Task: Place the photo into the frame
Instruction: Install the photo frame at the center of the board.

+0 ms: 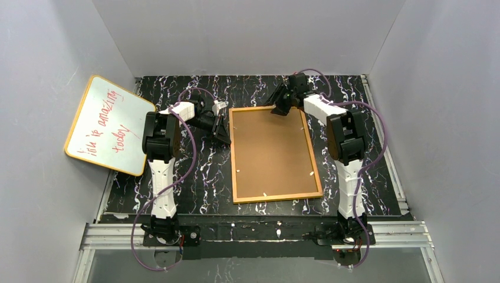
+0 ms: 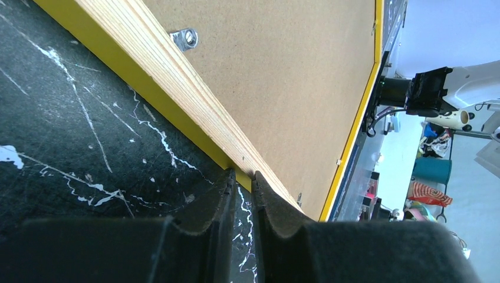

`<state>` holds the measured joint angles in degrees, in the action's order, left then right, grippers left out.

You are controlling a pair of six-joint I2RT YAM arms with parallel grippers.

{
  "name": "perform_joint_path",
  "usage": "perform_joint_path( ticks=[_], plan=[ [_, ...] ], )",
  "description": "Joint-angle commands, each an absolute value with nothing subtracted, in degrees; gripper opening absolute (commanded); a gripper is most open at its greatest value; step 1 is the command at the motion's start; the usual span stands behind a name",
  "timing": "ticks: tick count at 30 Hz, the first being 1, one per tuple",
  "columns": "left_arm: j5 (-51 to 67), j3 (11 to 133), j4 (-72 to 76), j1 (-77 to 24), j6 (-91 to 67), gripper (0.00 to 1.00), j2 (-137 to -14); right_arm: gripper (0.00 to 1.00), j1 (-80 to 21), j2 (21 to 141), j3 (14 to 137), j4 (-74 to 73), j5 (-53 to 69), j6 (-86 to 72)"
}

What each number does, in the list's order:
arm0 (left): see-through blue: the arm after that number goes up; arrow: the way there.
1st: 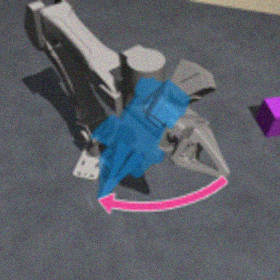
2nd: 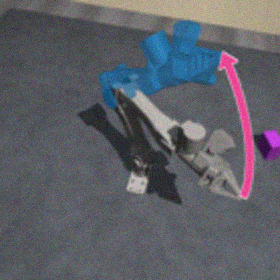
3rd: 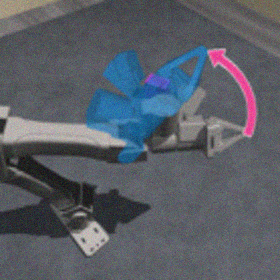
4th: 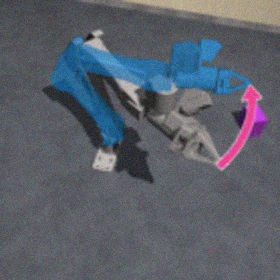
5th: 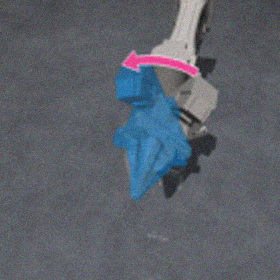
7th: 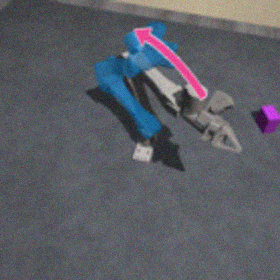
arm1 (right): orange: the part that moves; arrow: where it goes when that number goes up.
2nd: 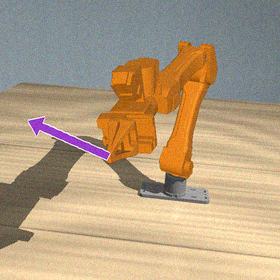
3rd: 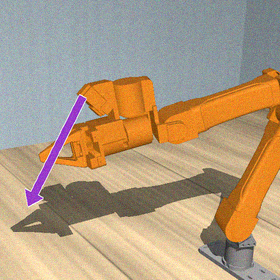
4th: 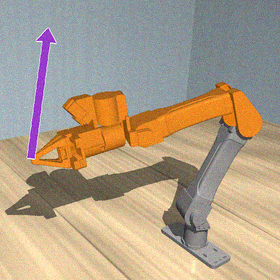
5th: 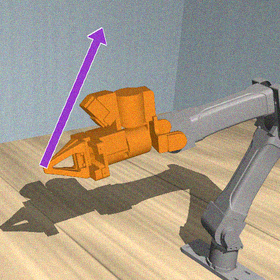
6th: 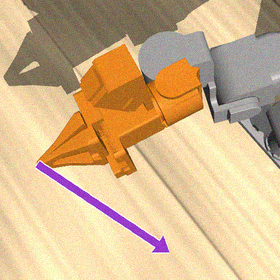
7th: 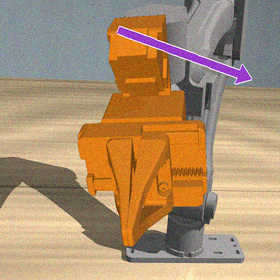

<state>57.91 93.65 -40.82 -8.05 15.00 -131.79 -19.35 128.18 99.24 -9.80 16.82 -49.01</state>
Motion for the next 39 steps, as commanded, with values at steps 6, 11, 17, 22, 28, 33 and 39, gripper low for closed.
perform_joint_path(
  ticks=[6,11,17,22,28,33,39],
  plan=[
    [50.5,91.9,-41.4,-8.6,18.2,0.14,-131.0,0.58,-20.7,129.8,100.1,-10.8,14.3,-48.0],
    [50.4,91.7,-41.3,-8.6,18.3,0.14,-131.0,0.57,-20.8,130.5,100.8,-12.0,11.5,-47.1],
    [50.4,91.7,-41.3,-8.6,18.3,0.14,-131.0,0.55,-20.8,131.8,101.4,-12.7,8.7,-46.5],
    [50.5,91.5,-41.4,-8.7,18.4,0.14,-130.9,0.53,-20.8,131.9,100.8,-11.9,4.6,-46.6],
    [50.6,91.2,-41.5,-8.7,18.8,0.14,-130.9,0.51,-20.6,132.8,101.3,-11.8,1.6,-47.0],
    [50.4,91.0,-41.6,-8.7,19.1,0.14,-131.1,0.49,-20.2,132.8,100.7,-9.9,1.4,-48.0],
    [50.4,91.1,-41.6,-8.7,19.2,0.14,-131.3,0.47,-20.2,133.6,101.6,-9.6,0.8,-48.2]
  ],
)
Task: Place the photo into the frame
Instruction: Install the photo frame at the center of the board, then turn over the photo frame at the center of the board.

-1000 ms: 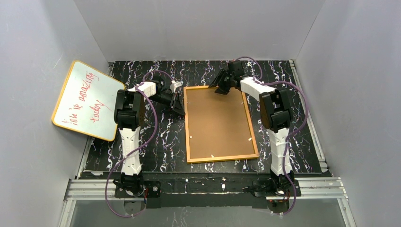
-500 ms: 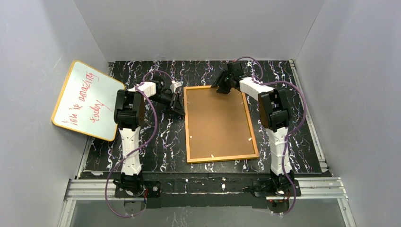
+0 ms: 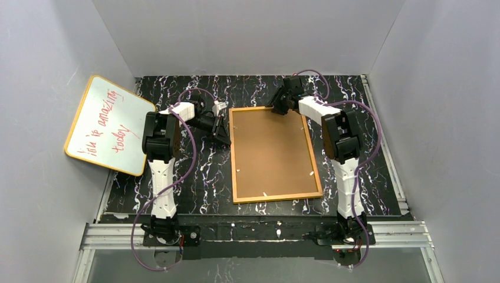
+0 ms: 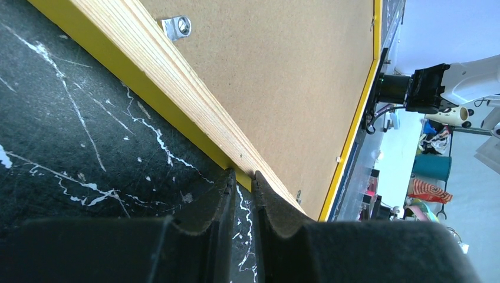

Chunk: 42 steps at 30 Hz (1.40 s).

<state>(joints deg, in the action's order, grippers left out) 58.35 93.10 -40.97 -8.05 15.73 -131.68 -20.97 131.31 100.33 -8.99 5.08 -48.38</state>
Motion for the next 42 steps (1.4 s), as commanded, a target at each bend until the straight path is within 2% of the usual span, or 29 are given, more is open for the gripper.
perform_joint_path(
  ticks=[1,11,17,20,28,42],
  plan=[
    [50.4,91.2,-41.7,-8.7,19.2,0.14,-131.4,0.47,-20.1,133.6,101.6,-9.4,0.7,-48.2],
    [50.9,92.4,-43.2,-8.5,19.4,0.14,-130.9,0.49,-21.1,131.1,101.1,-7.5,4.7,-48.7],
    [52.1,94.8,-47.0,-6.1,19.9,0.15,-129.0,0.60,-26.4,124.0,100.0,-8.8,0.8,-46.1],
    [52.1,96.3,-50.5,-3.4,21.7,0.20,-126.9,0.65,-32.1,122.5,102.8,-15.3,-4.8,-42.2],
    [44.2,92.6,-55.5,4.1,25.5,0.48,-117.7,0.72,-48.9,128.7,112.4,-34.7,-22.8,-37.7],
    [41.2,85.1,-57.4,8.0,28.0,0.52,-106.0,0.72,-60.6,136.4,122.2,-46.4,-38.0,-35.6]
  ],
)
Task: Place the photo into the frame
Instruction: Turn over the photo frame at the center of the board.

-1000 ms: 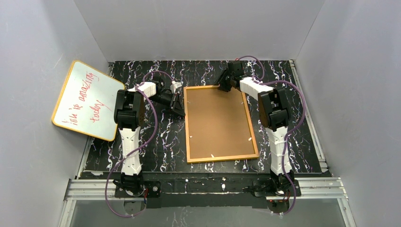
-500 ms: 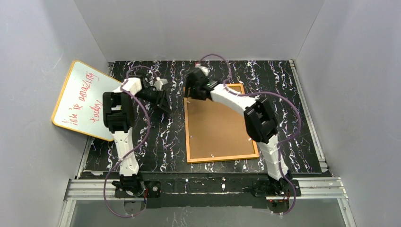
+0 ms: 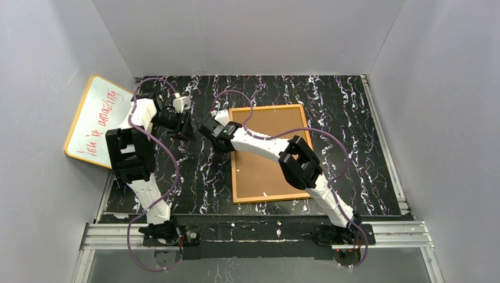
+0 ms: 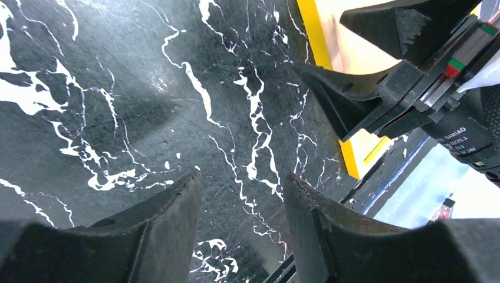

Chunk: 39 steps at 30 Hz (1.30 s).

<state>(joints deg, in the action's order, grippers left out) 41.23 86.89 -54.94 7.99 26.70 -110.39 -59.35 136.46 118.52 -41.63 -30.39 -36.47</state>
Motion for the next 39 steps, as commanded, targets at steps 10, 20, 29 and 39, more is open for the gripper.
perform_joint_path(
  ticks=[10,20,29,39],
  plan=[
    [39.4,82.9,-56.0,8.3,27.2,0.51,-103.8,0.60,-61.9,138.8,122.3,-47.2,-39.2,-35.0],
    [38.7,82.8,-56.3,8.5,27.8,0.50,-104.1,0.47,-62.0,142.4,124.3,-48.0,-38.2,-34.8],
    [37.9,82.3,-56.4,8.9,28.3,0.49,-103.6,0.11,-61.8,143.8,130.6,-51.0,-37.6,-35.5],
    [39.9,82.4,-59.2,8.9,29.1,0.50,-103.2,0.01,-59.7,125.3,127.1,-38.1,-21.5,-45.7]
  ],
)
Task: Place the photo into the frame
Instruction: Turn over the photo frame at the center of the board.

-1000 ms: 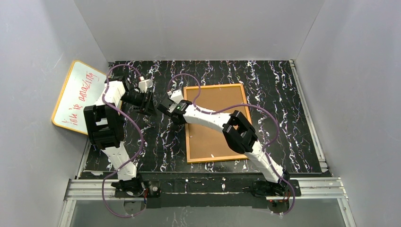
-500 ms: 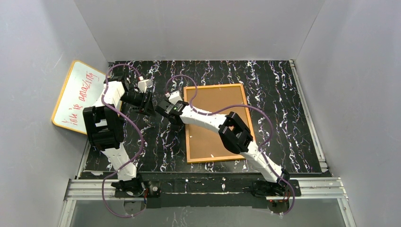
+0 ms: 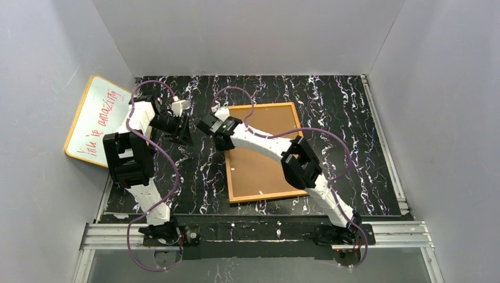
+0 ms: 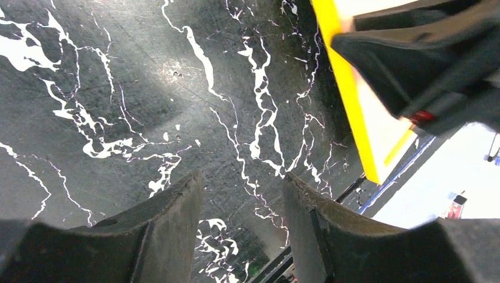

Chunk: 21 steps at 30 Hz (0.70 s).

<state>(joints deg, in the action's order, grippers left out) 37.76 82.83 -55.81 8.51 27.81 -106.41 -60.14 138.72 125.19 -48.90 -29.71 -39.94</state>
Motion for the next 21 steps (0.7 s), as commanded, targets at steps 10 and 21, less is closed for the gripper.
perform_joint_path(
  ticks=[10,21],
  plan=[
    [43.5,87.4,-63.1,9.0,27.0,0.49,-99.9,0.01,-57.0,113.9,127.1,-25.0,-9.1,-55.8],
    [48.2,98.7,-58.3,8.8,13.0,0.41,-91.2,0.01,-48.5,100.2,106.2,-3.8,3.7,-70.2]
  ],
)
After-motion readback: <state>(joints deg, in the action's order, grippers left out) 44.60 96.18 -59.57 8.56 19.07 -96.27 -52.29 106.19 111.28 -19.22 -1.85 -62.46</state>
